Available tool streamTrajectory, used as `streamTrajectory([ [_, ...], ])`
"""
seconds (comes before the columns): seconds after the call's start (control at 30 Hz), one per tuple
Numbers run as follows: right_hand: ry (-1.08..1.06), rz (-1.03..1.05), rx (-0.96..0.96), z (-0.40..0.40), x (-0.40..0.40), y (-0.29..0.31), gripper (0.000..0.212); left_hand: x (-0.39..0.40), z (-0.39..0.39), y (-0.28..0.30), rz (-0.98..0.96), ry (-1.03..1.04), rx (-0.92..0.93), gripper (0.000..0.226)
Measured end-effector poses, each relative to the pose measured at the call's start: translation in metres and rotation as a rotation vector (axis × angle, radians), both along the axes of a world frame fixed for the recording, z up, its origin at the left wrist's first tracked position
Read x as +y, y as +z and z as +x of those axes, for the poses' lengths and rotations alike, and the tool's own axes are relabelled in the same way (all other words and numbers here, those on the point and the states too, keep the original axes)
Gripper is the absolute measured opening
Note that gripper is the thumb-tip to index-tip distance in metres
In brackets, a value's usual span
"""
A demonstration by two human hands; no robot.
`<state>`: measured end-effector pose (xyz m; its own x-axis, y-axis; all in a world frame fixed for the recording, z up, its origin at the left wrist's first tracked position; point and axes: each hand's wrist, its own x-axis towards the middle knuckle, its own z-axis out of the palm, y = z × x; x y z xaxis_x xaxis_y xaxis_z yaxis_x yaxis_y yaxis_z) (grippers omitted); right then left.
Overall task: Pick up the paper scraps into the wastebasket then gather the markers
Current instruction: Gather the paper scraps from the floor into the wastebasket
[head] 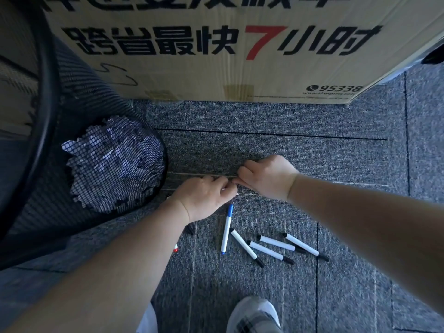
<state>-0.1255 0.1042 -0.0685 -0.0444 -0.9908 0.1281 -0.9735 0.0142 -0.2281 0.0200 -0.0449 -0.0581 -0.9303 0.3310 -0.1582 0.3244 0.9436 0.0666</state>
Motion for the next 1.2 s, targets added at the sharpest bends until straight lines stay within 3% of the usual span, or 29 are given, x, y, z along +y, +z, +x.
streamTrajectory([
  [0.13, -0.017, 0.066, -0.042, -0.002, -0.005, 0.009, 0.040, -0.001, -0.007, 0.007, 0.042, 0.110, -0.148, 0.036],
  [0.33, -0.559, 0.115, -0.463, -0.019, -0.002, 0.025, 0.036, -0.002, -0.019, 0.019, 0.207, 0.474, -0.197, 0.031],
  [0.47, -0.693, 0.107, -0.510, -0.033, 0.017, 0.029, 0.035, -0.010, -0.029, 0.023, 0.239, 0.588, -0.151, 0.022],
  [0.6, -0.693, 0.138, -0.518, -0.032, 0.027, 0.029, 0.031, -0.016, -0.037, 0.023, 0.312, 0.640, -0.066, 0.011],
  [0.8, -0.571, 0.470, -0.469, -0.008, 0.047, 0.029, 0.033, -0.024, -0.036, 0.031, 0.320, 0.660, -0.045, 0.006],
  [0.93, -0.507, 0.458, -0.319, 0.000, 0.055, 0.031, 0.039, -0.021, -0.032, 0.036, 0.303, 0.643, -0.067, 0.007],
  [1.07, -0.555, 0.491, -0.295, 0.003, 0.059, 0.032, 0.041, -0.013, -0.028, 0.036, 0.311, 0.629, -0.124, 0.006],
  [1.2, -0.623, 0.507, -0.305, 0.004, 0.058, 0.032, 0.041, -0.007, -0.028, 0.037, 0.313, 0.629, -0.150, 0.025],
])
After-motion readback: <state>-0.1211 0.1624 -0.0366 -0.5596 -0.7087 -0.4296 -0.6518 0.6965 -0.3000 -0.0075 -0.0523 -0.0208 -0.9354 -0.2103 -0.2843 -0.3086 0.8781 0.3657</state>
